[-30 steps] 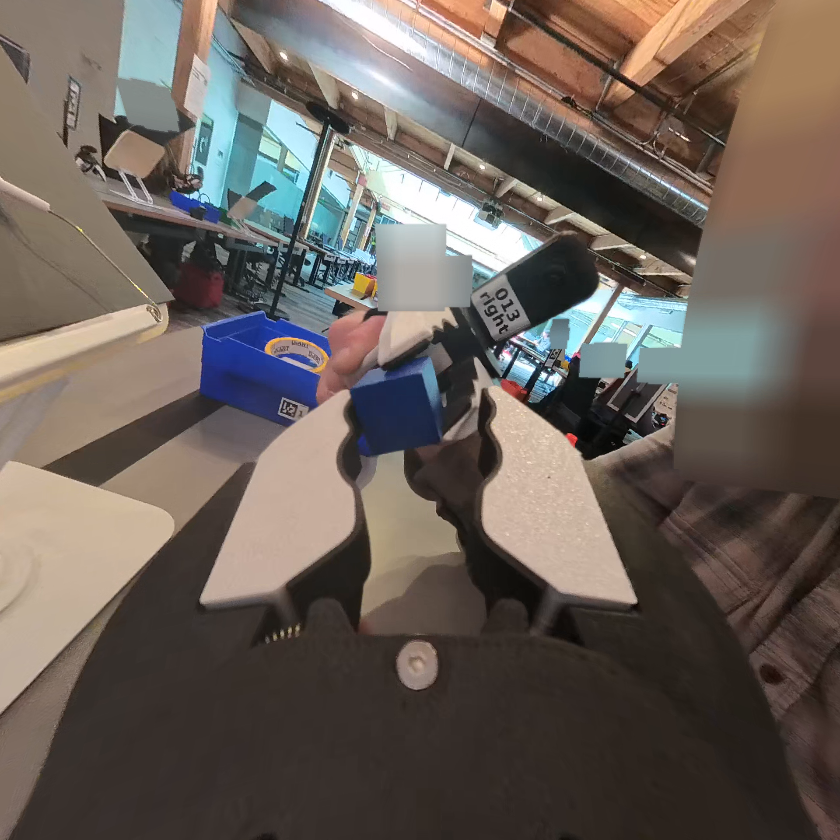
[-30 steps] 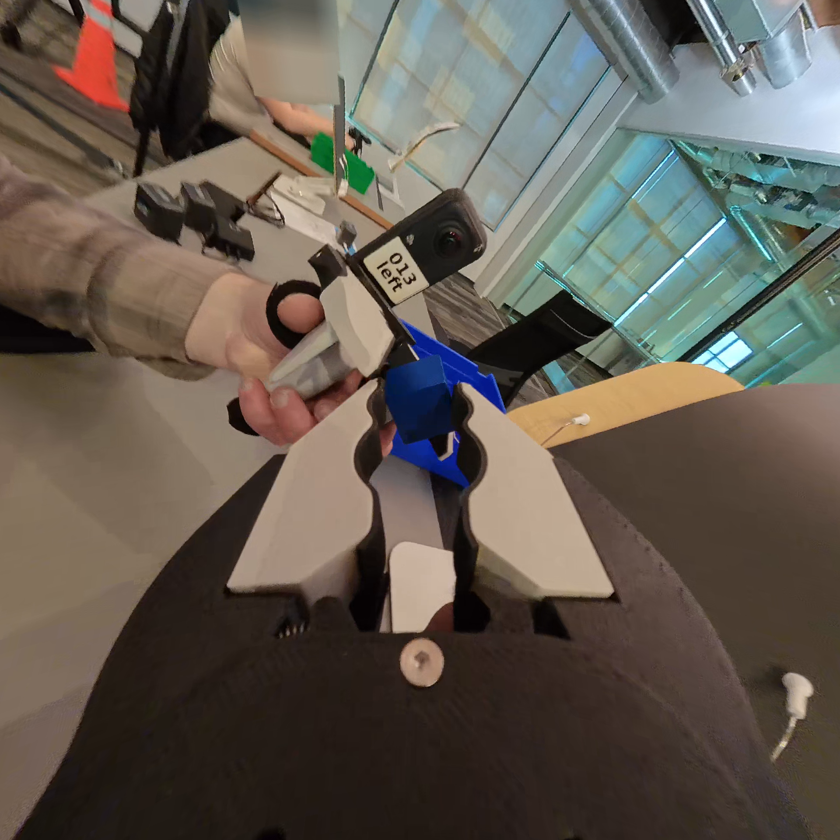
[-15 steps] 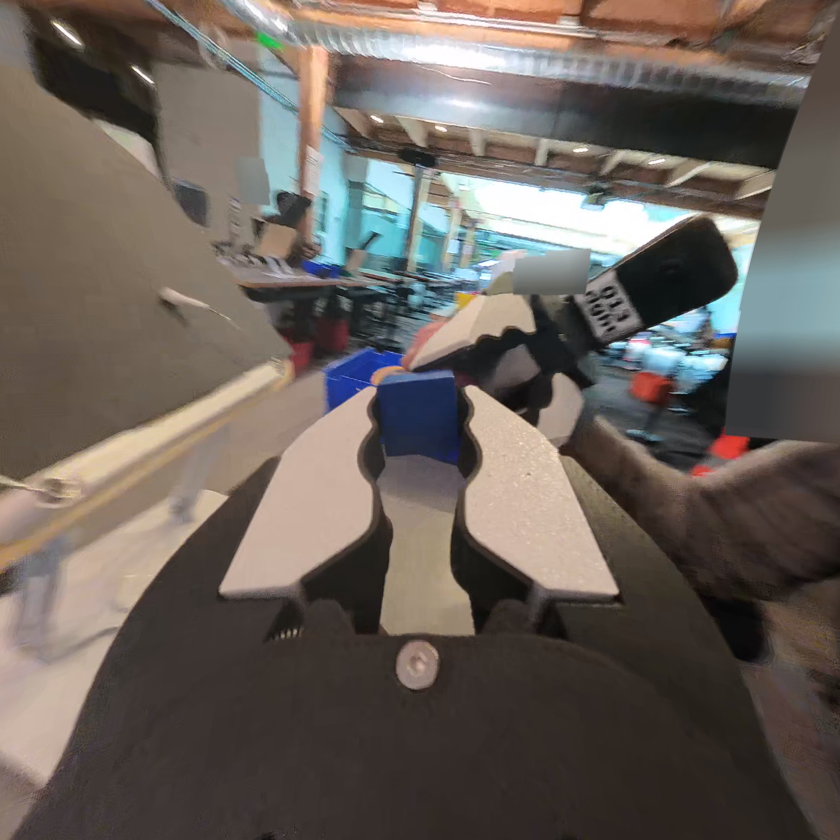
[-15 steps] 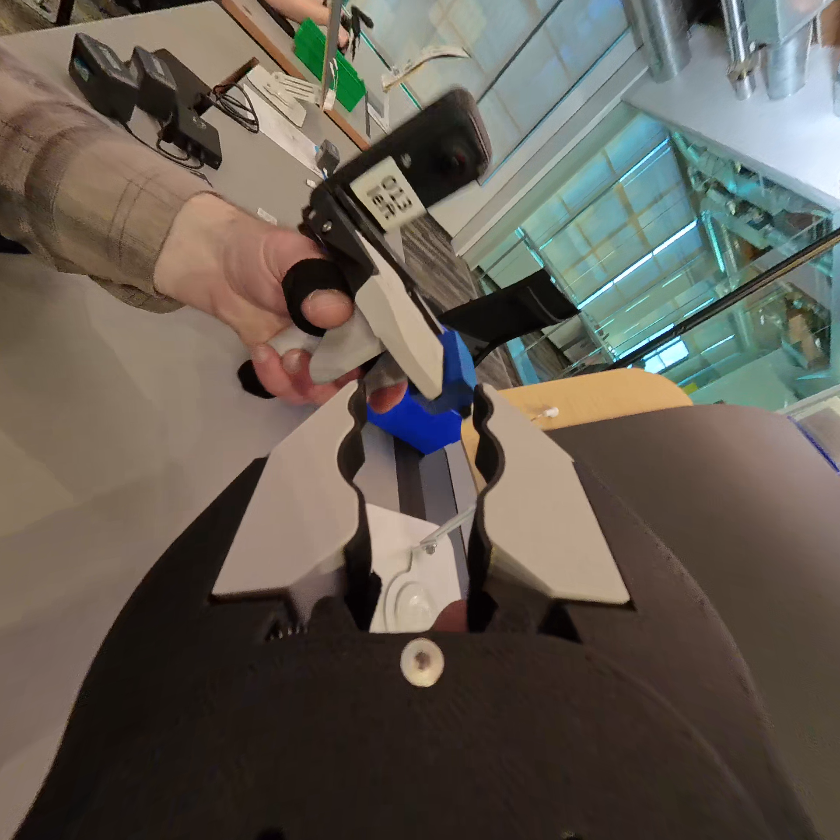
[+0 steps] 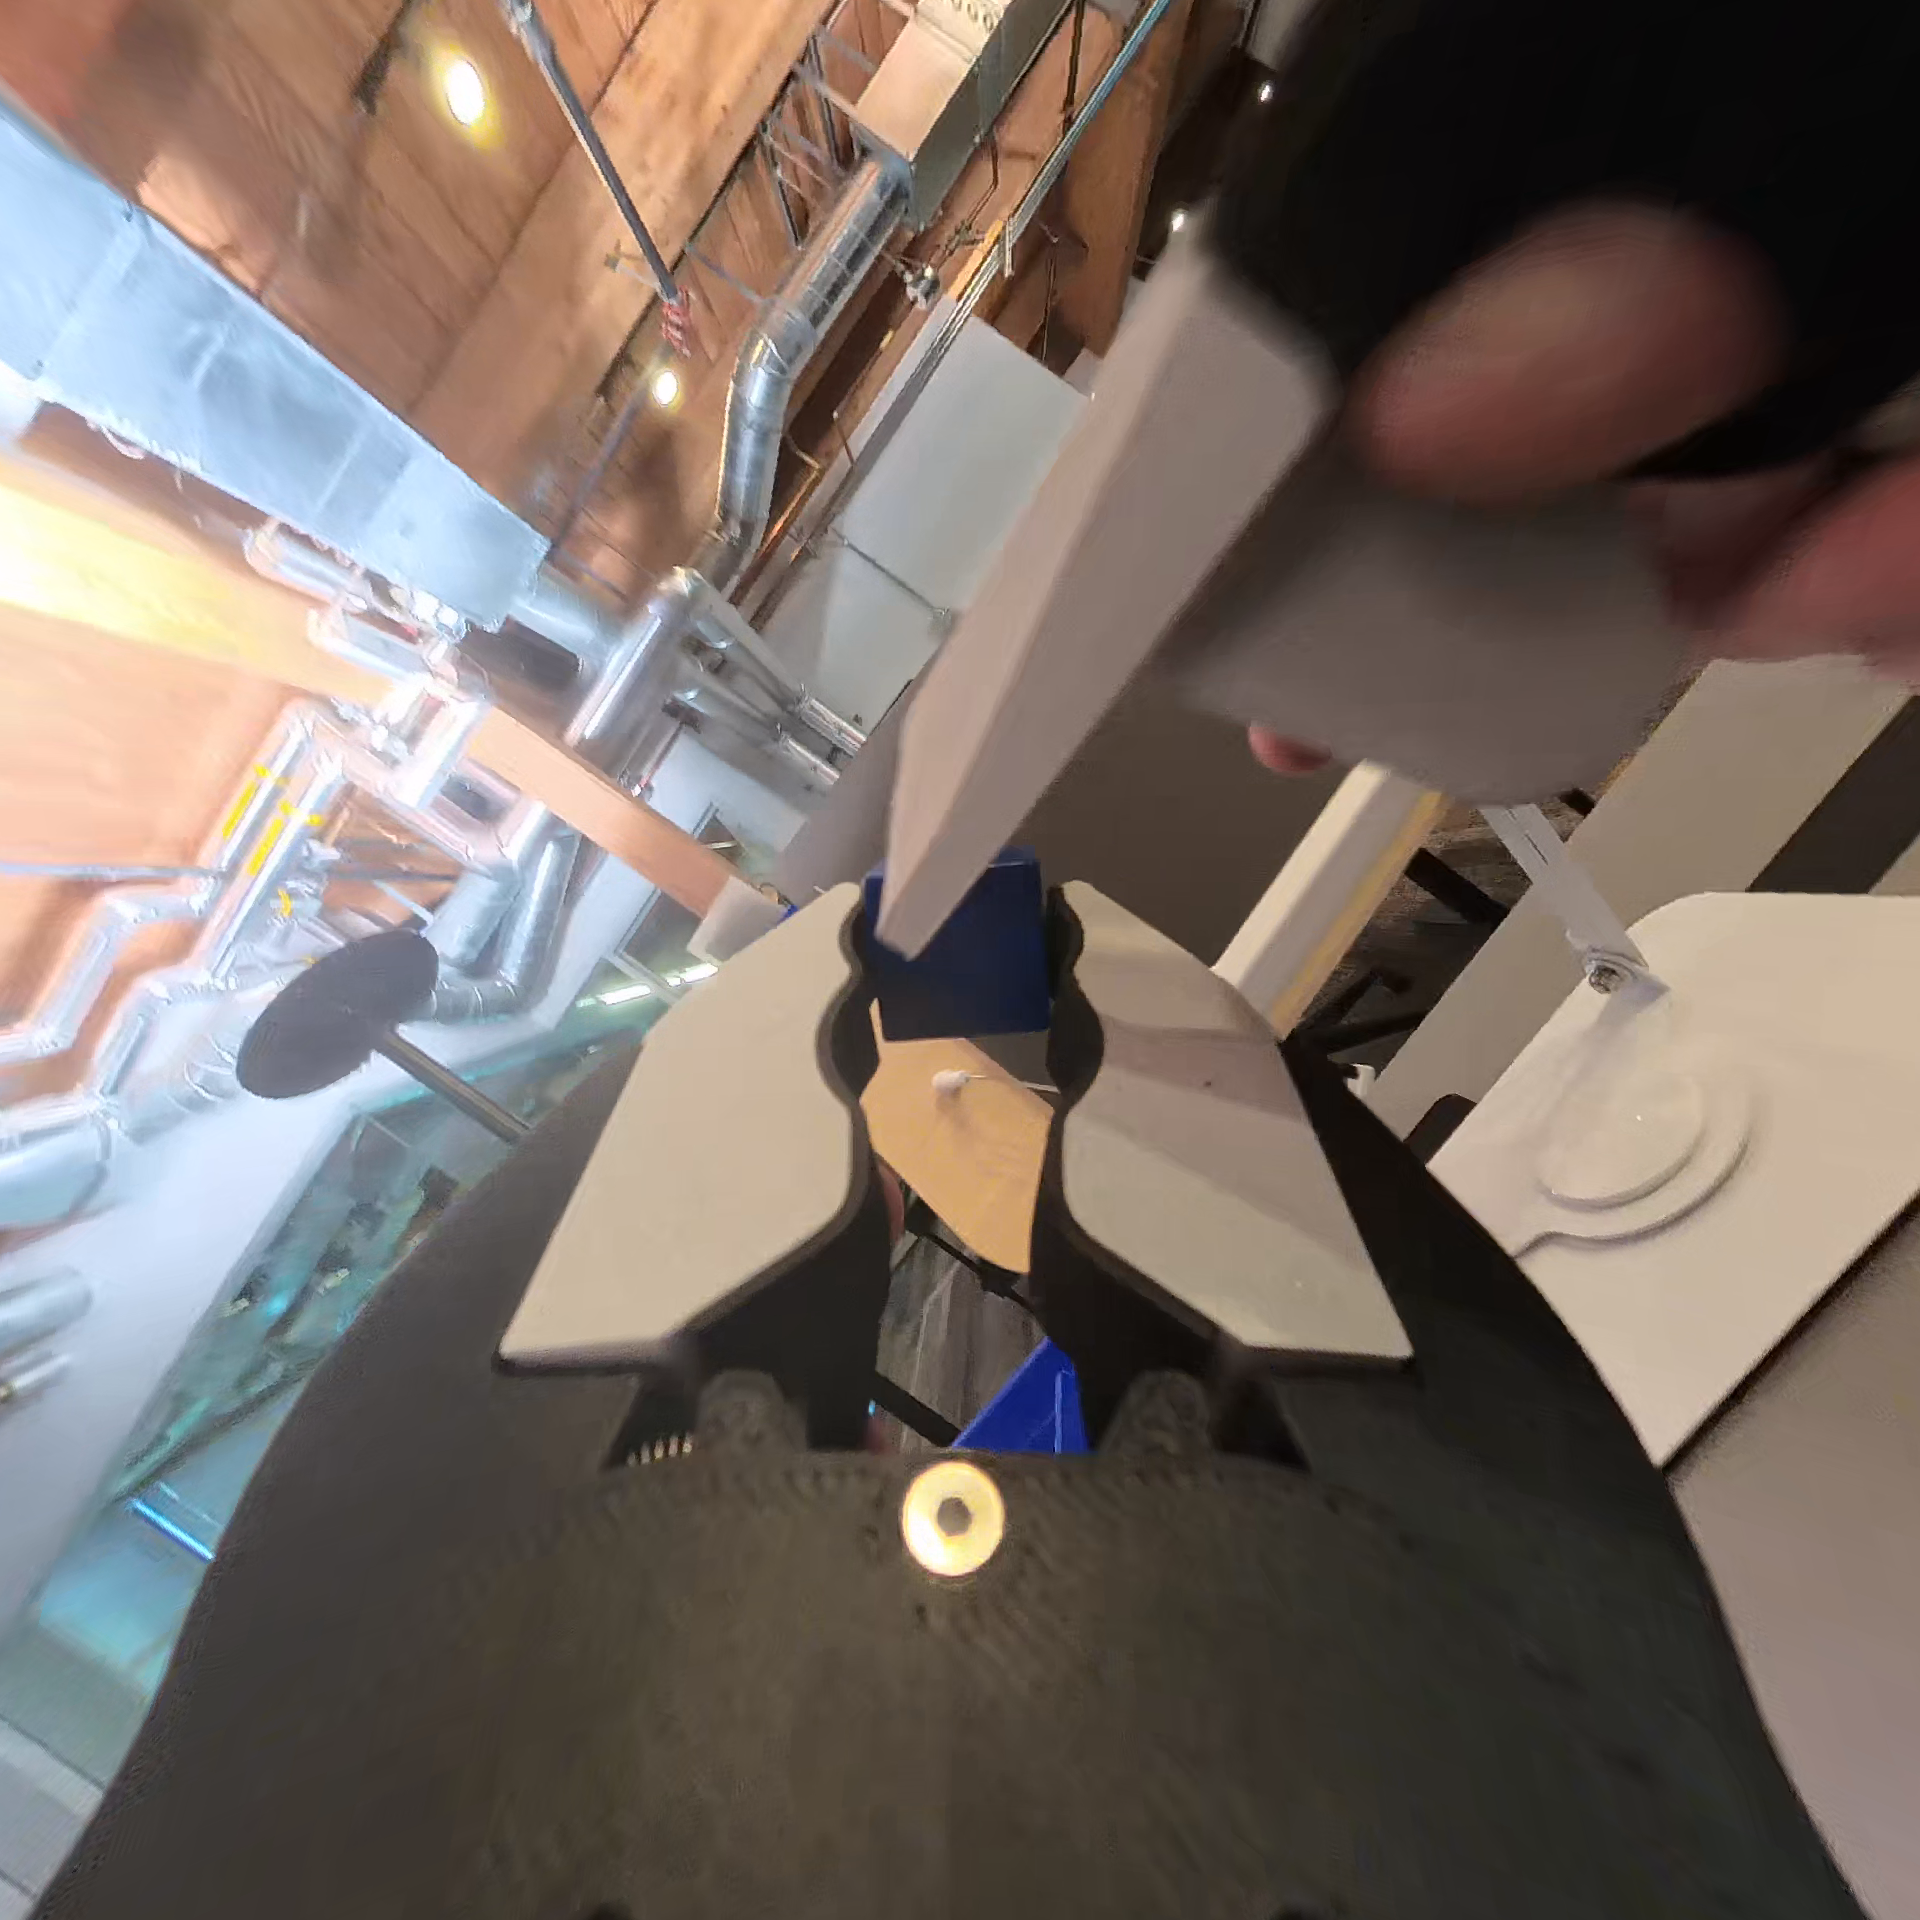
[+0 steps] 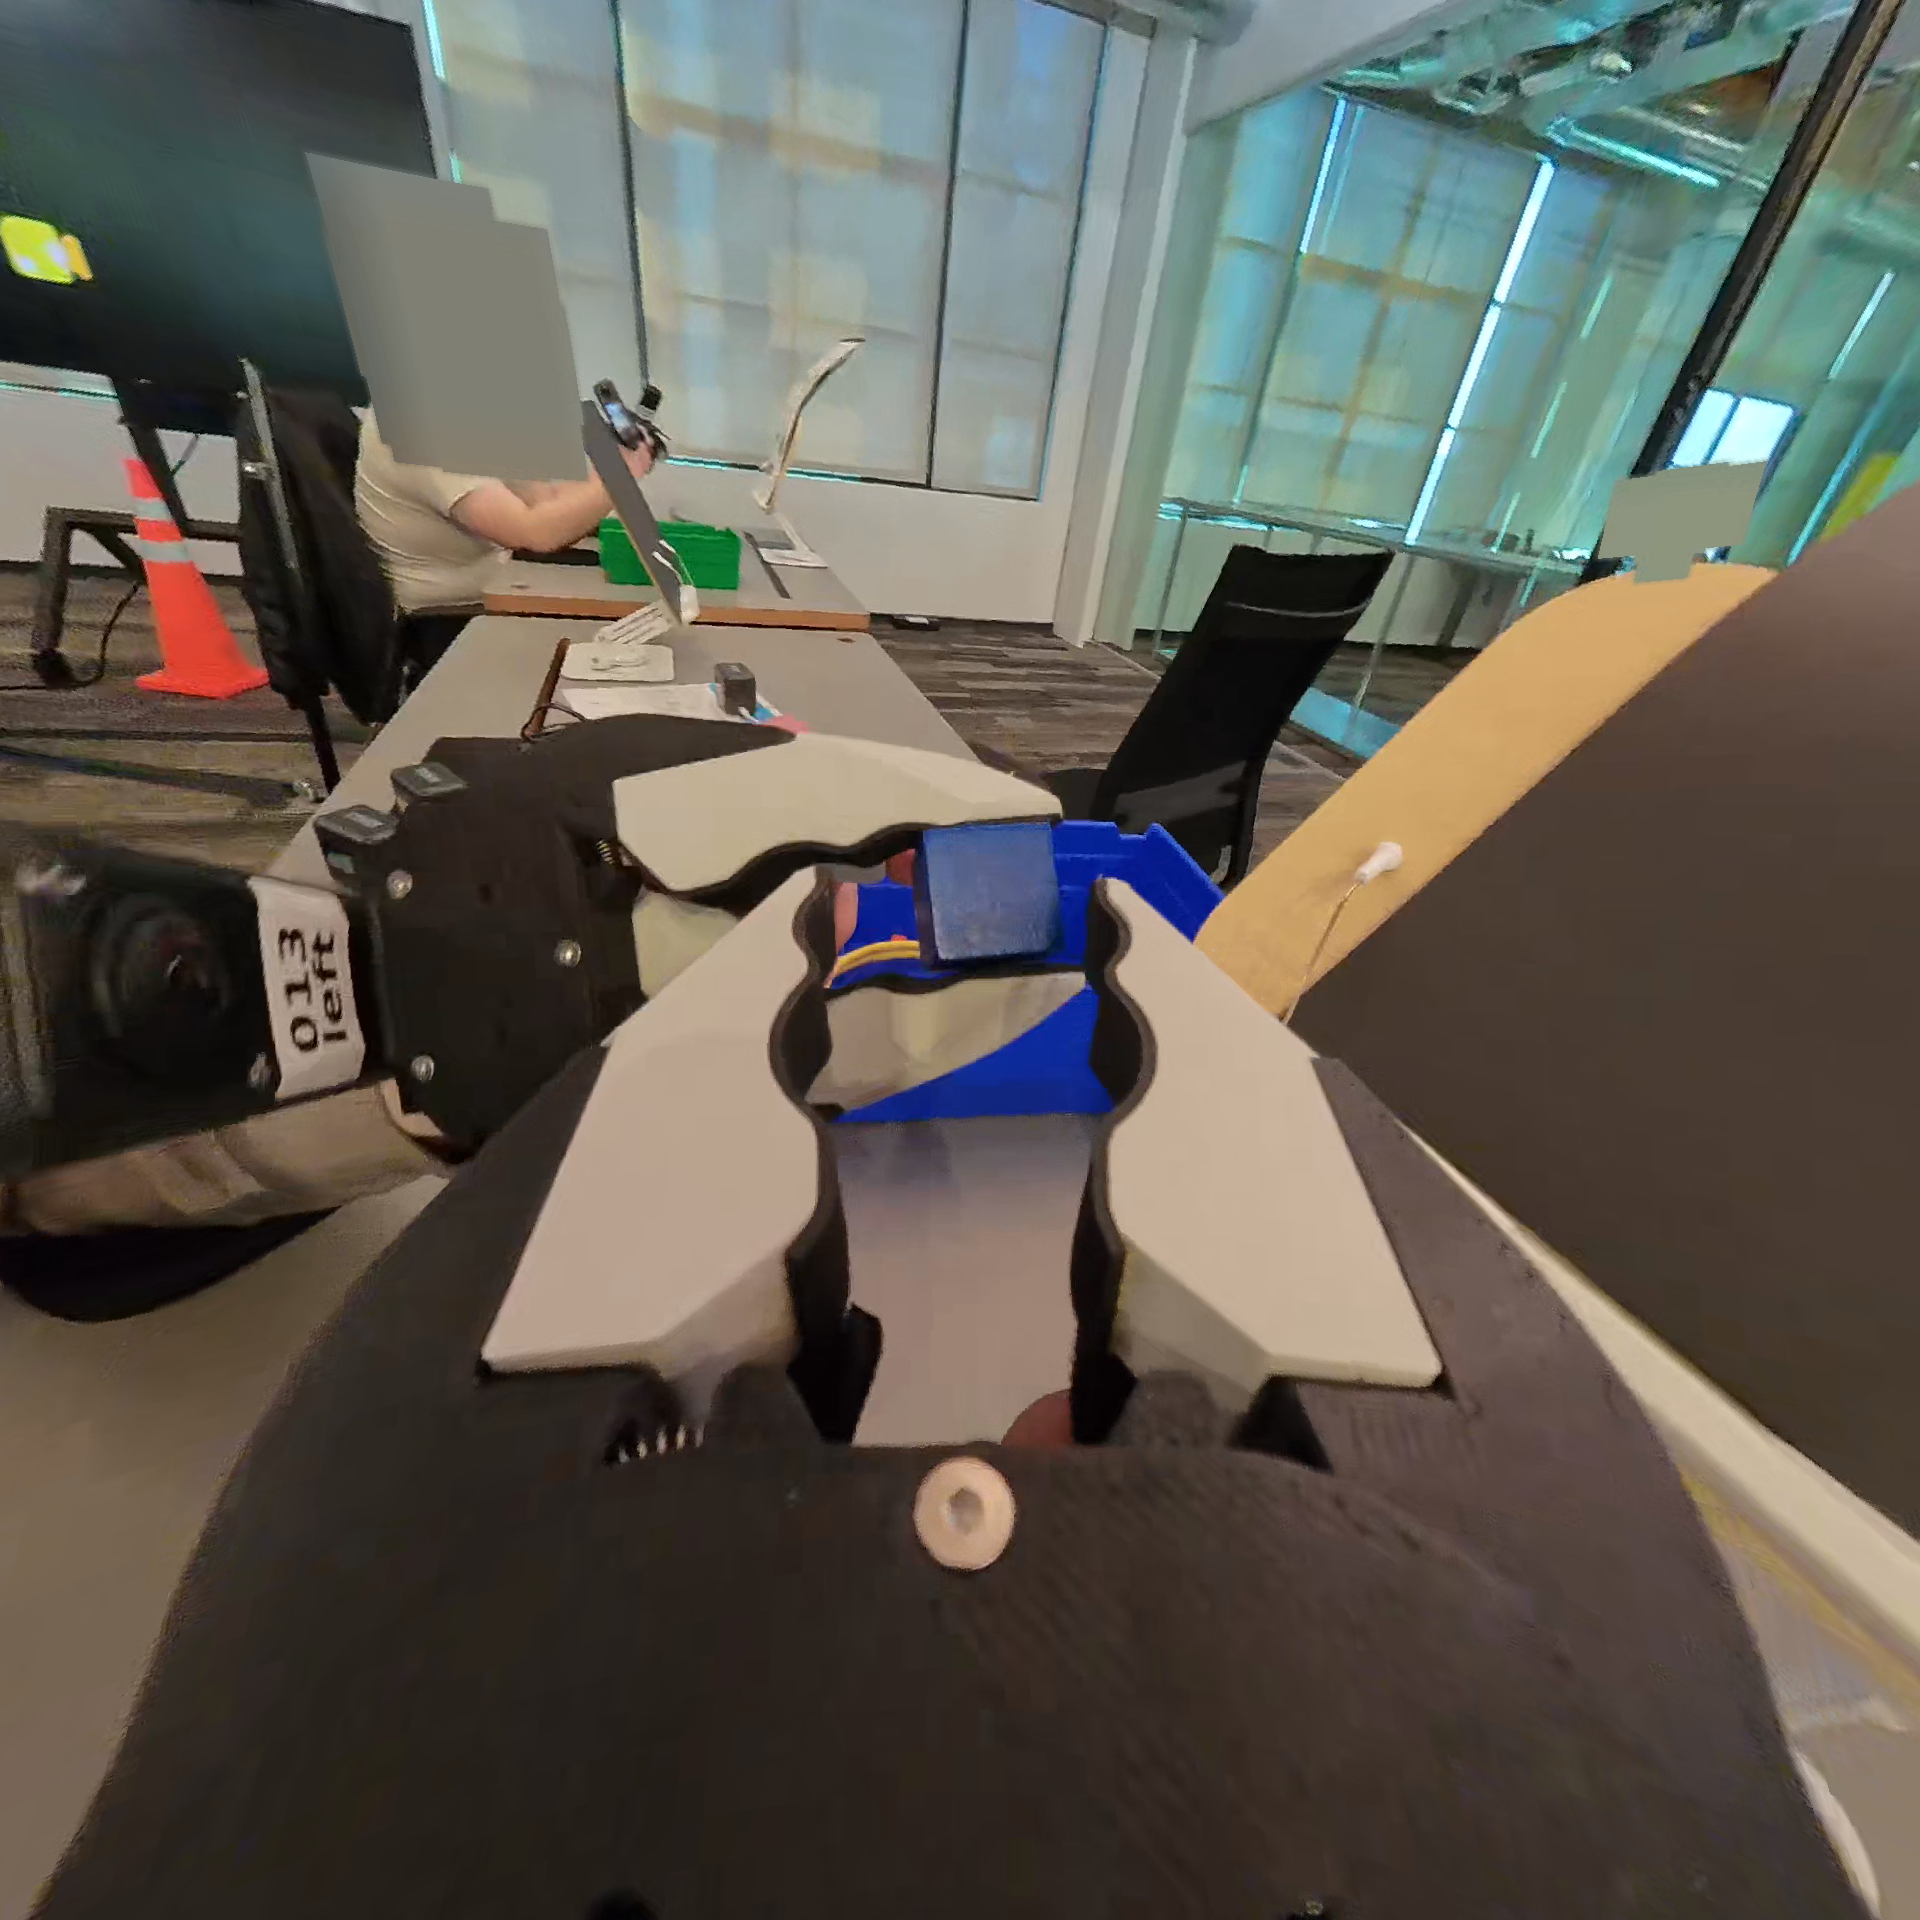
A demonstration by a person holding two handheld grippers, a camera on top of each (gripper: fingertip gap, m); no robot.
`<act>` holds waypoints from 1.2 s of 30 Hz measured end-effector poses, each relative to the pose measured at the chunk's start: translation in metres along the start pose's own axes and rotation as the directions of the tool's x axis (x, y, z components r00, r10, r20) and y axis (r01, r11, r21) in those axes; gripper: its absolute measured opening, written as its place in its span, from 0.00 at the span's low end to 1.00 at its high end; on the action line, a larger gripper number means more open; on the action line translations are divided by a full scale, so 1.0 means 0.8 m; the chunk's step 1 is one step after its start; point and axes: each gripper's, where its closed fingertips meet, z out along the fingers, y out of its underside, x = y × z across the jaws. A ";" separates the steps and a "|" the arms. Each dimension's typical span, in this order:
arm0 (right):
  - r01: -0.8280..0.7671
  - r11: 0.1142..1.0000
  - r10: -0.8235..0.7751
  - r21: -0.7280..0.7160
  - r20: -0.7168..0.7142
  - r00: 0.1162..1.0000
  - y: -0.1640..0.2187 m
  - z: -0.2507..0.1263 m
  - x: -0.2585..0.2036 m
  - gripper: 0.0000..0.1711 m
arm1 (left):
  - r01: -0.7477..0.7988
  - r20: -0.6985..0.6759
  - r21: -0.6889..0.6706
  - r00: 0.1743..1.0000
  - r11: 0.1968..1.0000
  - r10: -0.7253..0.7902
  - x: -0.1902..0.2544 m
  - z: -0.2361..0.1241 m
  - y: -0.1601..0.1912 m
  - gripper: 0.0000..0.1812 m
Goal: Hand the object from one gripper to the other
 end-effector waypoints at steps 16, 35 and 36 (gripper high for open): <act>0.077 0.996 -0.078 -0.036 -0.047 0.996 0.010 -0.003 0.011 0.14 | -0.027 -0.061 0.012 0.998 1.000 0.028 0.010 0.000 -0.006 0.16; 0.260 0.965 -0.256 0.035 -0.090 0.963 -0.014 -0.032 0.021 0.14 | 0.917 -0.629 -0.396 -0.228 0.054 -0.743 -0.013 -0.024 -0.044 0.32; 0.262 0.964 -0.257 0.050 -0.086 0.963 -0.016 -0.030 0.018 0.14 | 0.914 -0.622 -0.405 -0.247 0.036 -0.743 -0.011 -0.022 -0.043 0.32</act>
